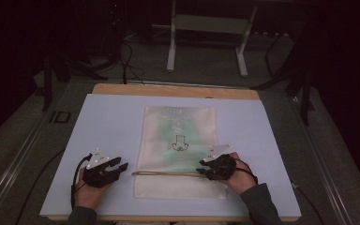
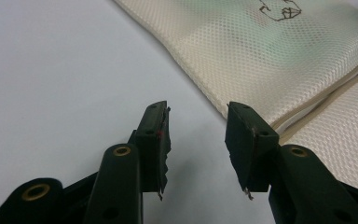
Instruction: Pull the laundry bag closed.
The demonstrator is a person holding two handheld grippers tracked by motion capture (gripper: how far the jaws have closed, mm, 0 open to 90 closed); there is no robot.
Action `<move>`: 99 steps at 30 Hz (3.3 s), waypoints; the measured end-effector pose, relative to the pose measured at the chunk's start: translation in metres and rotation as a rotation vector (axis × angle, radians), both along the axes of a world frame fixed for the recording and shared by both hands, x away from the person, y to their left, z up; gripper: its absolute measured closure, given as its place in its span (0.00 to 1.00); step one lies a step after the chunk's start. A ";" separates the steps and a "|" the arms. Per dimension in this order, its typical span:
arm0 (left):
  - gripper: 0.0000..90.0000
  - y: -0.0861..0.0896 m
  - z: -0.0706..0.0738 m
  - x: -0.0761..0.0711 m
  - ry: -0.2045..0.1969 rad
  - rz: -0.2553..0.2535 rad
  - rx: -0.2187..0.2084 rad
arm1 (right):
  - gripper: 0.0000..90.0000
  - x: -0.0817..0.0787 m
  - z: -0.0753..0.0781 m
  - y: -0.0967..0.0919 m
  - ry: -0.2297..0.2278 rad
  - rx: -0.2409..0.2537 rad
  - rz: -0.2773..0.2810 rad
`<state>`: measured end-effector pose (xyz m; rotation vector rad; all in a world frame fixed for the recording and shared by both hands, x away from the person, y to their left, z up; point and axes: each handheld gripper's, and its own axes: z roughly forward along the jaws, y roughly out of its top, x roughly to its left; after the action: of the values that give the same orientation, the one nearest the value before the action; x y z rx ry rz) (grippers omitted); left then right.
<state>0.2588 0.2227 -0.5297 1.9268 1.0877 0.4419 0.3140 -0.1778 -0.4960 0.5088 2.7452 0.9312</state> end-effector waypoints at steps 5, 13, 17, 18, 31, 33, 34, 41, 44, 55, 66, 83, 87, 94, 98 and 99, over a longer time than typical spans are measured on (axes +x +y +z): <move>0.65 0.001 0.001 -0.002 -0.009 0.009 -0.006 | 0.73 0.003 0.003 0.015 -0.001 -0.015 0.034; 0.64 -0.005 -0.003 -0.006 -0.012 0.001 0.047 | 0.75 0.003 0.006 0.044 -0.005 -0.009 0.103; 0.64 -0.007 -0.005 -0.005 -0.004 -0.014 0.054 | 0.75 0.003 0.005 0.056 -0.003 -0.008 0.123; 0.64 -0.007 -0.005 -0.005 -0.005 -0.016 0.052 | 0.75 0.002 0.005 0.058 -0.001 -0.010 0.127; 0.64 -0.009 -0.005 -0.006 -0.005 -0.034 0.055 | 0.75 0.000 0.009 0.092 -0.001 -0.013 0.192; 0.64 -0.009 -0.005 -0.006 -0.006 -0.035 0.048 | 0.75 0.000 0.009 0.093 0.000 -0.013 0.191; 0.64 -0.009 -0.005 -0.006 -0.006 -0.036 0.046 | 0.75 0.000 0.009 0.096 0.000 -0.014 0.199; 0.64 -0.008 -0.004 -0.006 -0.005 -0.036 0.034 | 0.75 -0.002 0.011 0.111 -0.001 -0.012 0.227; 0.64 -0.008 -0.004 -0.006 -0.006 -0.038 0.033 | 0.75 -0.002 0.011 0.116 0.000 -0.012 0.240; 0.64 -0.004 -0.002 -0.006 -0.014 -0.024 0.015 | 0.79 -0.002 0.007 0.136 0.006 -0.020 0.267; 0.64 0.001 0.001 -0.007 -0.031 -0.008 -0.009 | 0.87 0.002 0.004 0.155 0.024 -0.016 0.284; 0.63 0.007 0.002 -0.008 -0.045 0.015 -0.037 | 0.91 0.004 0.000 0.185 0.035 -0.024 0.304; 0.63 0.010 0.002 -0.008 -0.047 0.024 -0.052 | 0.90 0.005 -0.001 0.195 0.040 -0.031 0.314; 0.63 0.015 0.003 -0.009 -0.050 0.035 -0.070 | 0.88 0.005 -0.006 0.208 0.052 -0.032 0.317; 0.63 0.015 0.003 -0.009 -0.049 0.036 -0.067 | 0.88 0.006 -0.009 0.215 0.057 -0.042 0.314; 0.63 0.015 0.003 -0.009 -0.049 0.037 -0.067 | 0.88 0.006 -0.009 0.217 0.059 -0.046 0.314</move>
<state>0.2500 0.2373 -0.5270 1.8308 1.0946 0.4643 0.3203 0.0390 -0.5054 0.0979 2.9474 0.9272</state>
